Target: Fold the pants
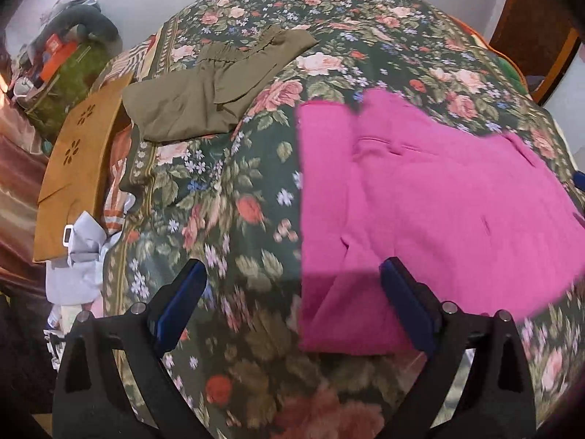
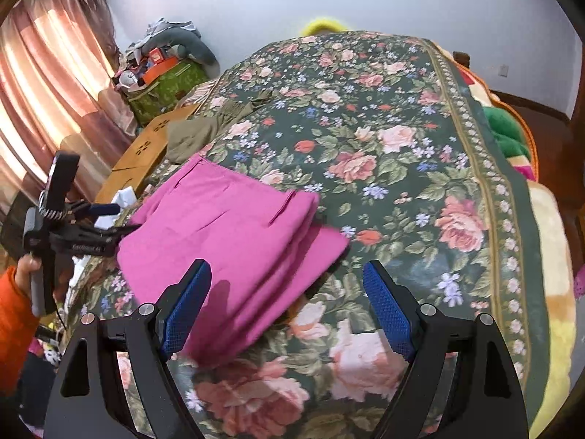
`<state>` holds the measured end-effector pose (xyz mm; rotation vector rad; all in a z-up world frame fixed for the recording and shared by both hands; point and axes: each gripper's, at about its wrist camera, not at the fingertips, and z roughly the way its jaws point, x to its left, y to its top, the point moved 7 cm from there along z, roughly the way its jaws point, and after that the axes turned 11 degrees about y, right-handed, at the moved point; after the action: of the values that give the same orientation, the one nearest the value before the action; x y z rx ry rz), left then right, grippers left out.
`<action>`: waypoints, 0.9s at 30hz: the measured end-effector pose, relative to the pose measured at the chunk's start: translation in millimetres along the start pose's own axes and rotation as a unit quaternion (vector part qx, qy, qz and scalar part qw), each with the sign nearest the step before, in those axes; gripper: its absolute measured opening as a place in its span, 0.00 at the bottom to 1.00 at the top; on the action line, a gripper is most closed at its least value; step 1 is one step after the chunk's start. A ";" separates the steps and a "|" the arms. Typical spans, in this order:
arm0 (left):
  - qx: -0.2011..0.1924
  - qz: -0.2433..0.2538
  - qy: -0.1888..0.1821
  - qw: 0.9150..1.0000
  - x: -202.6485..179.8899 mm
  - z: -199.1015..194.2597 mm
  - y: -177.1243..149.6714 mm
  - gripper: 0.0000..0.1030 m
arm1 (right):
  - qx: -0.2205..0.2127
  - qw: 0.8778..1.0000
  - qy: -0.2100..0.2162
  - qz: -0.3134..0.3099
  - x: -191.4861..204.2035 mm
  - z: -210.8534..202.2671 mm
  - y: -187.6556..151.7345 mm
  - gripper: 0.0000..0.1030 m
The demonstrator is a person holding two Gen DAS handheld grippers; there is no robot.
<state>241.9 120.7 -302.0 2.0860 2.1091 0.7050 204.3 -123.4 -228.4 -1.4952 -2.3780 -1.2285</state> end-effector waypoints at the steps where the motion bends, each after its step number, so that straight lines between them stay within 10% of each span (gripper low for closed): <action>1: -0.007 -0.002 -0.003 1.000 -1.5 -4.8 -2.9 0.95 | 0.001 1.000 0.003 0.001 1.7 1.7 -0.8 0.80; 6: -0.035 -0.006 0.006 0.999 -1.6 -14.2 -5.6 0.94 | 0.015 1.000 -0.007 -0.001 -1.9 16.8 -4.2 0.78; 16: -0.039 -0.001 -0.032 0.999 -4.9 -14.6 -18.4 0.43 | 0.050 0.998 0.036 0.007 -0.5 33.0 -14.3 0.37; 20: -0.038 -0.014 -0.028 0.999 -4.7 -11.1 -24.7 0.39 | 0.048 0.999 0.008 -0.020 1.6 34.2 -17.4 0.07; 27: -0.037 -0.020 -0.007 0.999 3.6 -11.7 -30.2 0.39 | 0.076 0.996 -0.019 -0.039 -7.4 33.5 -24.1 0.05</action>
<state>209.4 122.3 -302.2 1.9984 2.0779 0.7481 200.3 -111.6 -268.4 -1.4061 -2.5133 -1.0133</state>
